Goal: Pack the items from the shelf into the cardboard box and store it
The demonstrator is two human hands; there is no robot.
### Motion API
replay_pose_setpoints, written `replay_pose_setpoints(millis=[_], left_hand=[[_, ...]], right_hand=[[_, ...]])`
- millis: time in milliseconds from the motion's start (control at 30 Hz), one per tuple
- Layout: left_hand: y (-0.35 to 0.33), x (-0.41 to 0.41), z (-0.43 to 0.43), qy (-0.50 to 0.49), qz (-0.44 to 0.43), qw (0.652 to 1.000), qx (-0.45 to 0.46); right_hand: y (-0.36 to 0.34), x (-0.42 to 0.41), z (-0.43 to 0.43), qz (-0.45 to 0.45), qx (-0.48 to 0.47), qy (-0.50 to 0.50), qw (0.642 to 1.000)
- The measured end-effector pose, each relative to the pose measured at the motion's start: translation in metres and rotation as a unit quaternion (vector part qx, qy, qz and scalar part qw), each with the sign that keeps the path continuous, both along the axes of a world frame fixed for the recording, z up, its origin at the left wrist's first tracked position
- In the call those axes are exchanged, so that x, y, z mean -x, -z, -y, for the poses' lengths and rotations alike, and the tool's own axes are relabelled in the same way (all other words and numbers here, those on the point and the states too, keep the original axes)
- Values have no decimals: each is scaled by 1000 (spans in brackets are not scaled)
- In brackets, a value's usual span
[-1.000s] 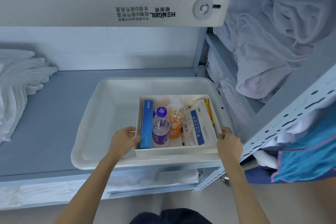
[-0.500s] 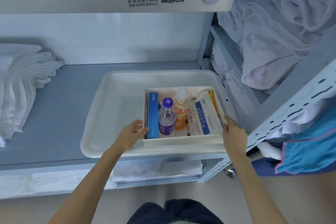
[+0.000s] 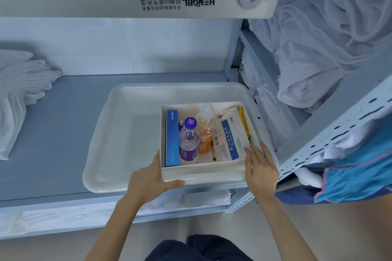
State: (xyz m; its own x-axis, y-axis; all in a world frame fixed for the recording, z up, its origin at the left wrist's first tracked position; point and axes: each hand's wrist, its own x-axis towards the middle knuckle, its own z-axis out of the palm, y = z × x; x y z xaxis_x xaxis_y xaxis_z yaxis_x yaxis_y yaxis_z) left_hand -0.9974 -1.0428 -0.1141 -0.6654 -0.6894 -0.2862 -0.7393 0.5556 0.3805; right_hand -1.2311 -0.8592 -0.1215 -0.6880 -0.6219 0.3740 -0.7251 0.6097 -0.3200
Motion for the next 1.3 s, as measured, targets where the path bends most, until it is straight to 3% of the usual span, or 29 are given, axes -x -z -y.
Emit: replay_pose_setpoints(millis=[233,500,667,800,933,1300], left_hand=[[4,1,0,-18,2,1000,15],[7,0,5,-16,-14,1000,-15],[-13,5,16,-69,-122,983,-117],[-34,3,29,-72,-136,988,-28],[-53,2,28,-29,-82,994,60],[-71,-66,-11,48,-28,986,160]], right_hand=[[2,4,1,4,4,-11,1000],[-3,7,-3,45,-68,-38,996],[-21,14,-8,126,-63,-77,987],[-42,16,-5,118,-108,-113,981],[-58,1,0,89,-112,-128,981],[-91,-90,-15,36,-123,-150,980]])
